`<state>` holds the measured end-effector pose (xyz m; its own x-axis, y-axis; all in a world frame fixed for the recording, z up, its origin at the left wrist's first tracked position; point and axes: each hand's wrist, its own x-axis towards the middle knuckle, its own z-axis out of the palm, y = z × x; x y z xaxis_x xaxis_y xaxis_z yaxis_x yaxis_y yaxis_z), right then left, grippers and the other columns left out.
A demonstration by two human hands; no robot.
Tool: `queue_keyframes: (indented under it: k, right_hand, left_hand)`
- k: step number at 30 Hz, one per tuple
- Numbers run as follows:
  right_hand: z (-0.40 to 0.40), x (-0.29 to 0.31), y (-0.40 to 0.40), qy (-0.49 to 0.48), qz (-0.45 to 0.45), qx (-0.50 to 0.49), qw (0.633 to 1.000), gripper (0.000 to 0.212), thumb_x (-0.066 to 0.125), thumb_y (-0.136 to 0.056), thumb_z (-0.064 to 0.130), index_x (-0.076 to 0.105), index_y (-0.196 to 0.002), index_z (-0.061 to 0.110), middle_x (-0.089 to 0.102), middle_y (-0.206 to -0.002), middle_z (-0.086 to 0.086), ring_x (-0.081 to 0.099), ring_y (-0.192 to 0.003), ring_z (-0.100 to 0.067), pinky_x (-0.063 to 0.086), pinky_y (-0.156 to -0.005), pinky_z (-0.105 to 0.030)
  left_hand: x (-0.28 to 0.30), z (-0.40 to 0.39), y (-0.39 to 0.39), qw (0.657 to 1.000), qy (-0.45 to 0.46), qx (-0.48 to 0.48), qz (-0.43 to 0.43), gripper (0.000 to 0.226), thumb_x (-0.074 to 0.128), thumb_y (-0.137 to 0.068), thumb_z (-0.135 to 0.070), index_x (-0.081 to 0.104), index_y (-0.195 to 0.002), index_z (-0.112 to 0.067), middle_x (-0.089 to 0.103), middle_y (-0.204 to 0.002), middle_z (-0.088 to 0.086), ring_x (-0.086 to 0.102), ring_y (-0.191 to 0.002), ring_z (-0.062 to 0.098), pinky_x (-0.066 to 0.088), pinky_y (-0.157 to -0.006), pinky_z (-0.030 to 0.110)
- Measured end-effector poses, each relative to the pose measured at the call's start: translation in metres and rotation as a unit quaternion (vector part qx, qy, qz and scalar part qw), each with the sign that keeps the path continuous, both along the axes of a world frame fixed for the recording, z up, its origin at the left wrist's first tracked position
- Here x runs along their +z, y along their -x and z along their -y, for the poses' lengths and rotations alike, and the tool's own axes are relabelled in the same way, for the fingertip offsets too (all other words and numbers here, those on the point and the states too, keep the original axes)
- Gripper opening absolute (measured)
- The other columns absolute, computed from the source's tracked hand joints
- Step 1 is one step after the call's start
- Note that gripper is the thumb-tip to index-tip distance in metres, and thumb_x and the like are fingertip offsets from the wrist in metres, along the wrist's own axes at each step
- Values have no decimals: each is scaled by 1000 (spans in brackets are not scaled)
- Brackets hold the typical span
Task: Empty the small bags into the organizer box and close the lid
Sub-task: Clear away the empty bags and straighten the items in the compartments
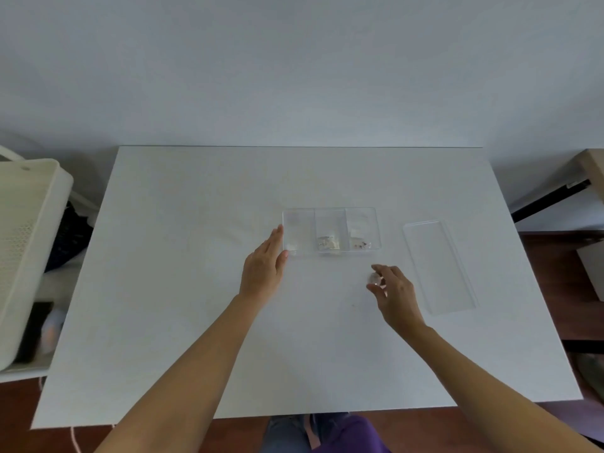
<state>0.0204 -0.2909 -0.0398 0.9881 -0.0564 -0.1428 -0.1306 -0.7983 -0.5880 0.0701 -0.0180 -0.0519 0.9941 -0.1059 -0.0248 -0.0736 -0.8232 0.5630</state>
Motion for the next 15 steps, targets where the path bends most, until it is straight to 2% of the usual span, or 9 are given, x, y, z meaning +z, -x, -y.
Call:
queue_keyframes:
  k: [6, 11, 15]
  right_hand:
    - [-40, 38, -55, -51, 42, 24, 997, 27, 77, -78, 8, 67, -103, 6, 63, -100, -13, 65, -73, -21, 46, -70, -12]
    - [-65, 53, -97, -129, -11, -5, 992, 24, 82, -71, 11, 67, -90, 13, 66, -77, -2, 62, -65, -15, 45, -60, -14]
    - [-83, 51, -123, -103, -25, 34, 994, 17, 75, -79, 10, 72, -95, 9, 68, -78, -4, 62, -68, -13, 43, -60, -9]
  left_hand:
    - [0, 0, -3, 1000, 8, 7, -5, 50, 44, -99, -23, 33, -147, -17, 44, -150, 10, 53, -129, 28, 49, -102, 45]
    - [-2, 0, -3, 998, 47, 29, -24, 49, 46, -99, -25, 34, -146, -23, 44, -150, 9, 49, -133, 25, 46, -106, 40]
    - [-4, -2, -5, 996, 72, 35, -33, 50, 49, -98, -27, 35, -146, -25, 46, -149, 10, 46, -136, 24, 44, -110, 39]
